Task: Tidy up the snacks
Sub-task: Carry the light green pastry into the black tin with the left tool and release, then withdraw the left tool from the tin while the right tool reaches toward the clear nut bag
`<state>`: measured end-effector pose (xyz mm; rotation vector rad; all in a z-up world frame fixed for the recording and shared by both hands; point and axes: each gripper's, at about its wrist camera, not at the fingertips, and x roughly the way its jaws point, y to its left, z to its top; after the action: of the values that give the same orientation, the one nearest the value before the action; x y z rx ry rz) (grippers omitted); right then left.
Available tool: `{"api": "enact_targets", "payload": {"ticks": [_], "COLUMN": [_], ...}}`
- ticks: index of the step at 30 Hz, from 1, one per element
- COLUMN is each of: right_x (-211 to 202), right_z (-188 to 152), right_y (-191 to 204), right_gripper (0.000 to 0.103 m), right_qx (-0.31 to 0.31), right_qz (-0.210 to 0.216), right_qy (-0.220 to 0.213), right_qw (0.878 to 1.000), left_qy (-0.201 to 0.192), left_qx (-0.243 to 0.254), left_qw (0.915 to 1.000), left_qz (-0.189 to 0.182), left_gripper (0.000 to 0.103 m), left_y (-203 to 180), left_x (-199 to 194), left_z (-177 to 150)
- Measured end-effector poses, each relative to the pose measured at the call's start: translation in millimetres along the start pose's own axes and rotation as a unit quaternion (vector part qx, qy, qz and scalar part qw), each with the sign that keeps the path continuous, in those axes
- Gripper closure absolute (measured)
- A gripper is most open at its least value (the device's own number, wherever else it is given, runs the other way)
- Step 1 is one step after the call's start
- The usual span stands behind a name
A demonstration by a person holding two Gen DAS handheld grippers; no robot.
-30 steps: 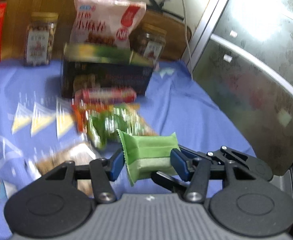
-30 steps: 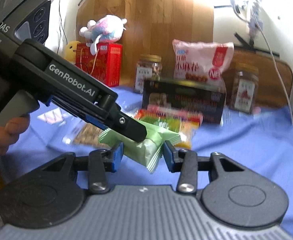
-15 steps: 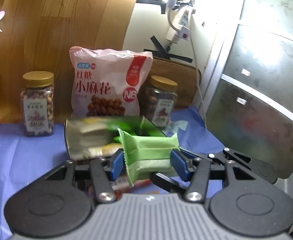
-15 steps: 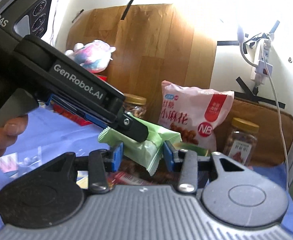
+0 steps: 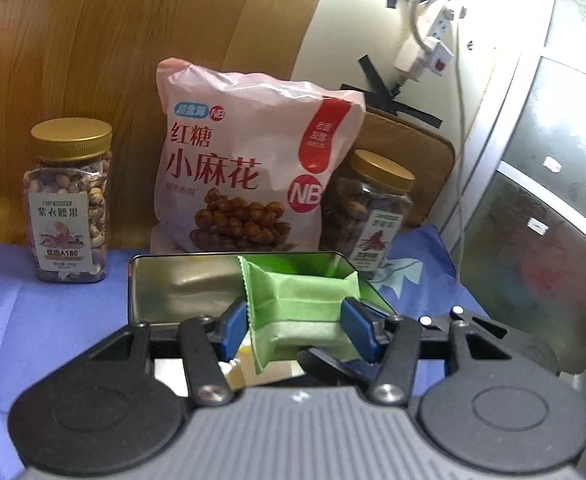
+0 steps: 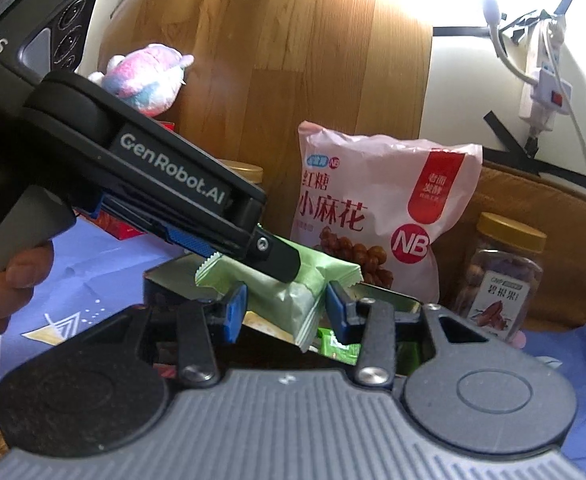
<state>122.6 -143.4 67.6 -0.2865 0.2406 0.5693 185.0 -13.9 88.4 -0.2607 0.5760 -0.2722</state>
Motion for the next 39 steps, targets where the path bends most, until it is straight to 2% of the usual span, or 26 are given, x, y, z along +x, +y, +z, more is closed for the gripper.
{"api": "enact_targets", "payload": {"ticks": [19, 27, 33, 39], "right_x": [28, 42, 37, 22], "right_z": [-2, 1, 3, 3], "right_y": [-7, -13, -7, -6], "right_gripper": [0.058, 0.057, 0.057, 0.057], "right_qx": [0.003, 0.014, 0.009, 0.022], "right_qz": [-0.003, -0.014, -0.009, -0.006], "right_qy": [0.018, 0.031, 0.025, 0.019], "right_qw": [1.0, 0.999, 1.0, 1.0], "left_qy": [0.011, 0.016, 0.011, -0.001], "left_qx": [0.003, 0.016, 0.023, 0.031], "left_qw": [0.9998, 0.999, 0.9986, 0.9983], "left_qz": [0.013, 0.037, 0.047, 0.049], "left_gripper": [0.052, 0.049, 0.049, 0.049], "left_y": [8, 5, 1, -7], "left_x": [27, 41, 33, 9], "left_z": [4, 4, 1, -7]}}
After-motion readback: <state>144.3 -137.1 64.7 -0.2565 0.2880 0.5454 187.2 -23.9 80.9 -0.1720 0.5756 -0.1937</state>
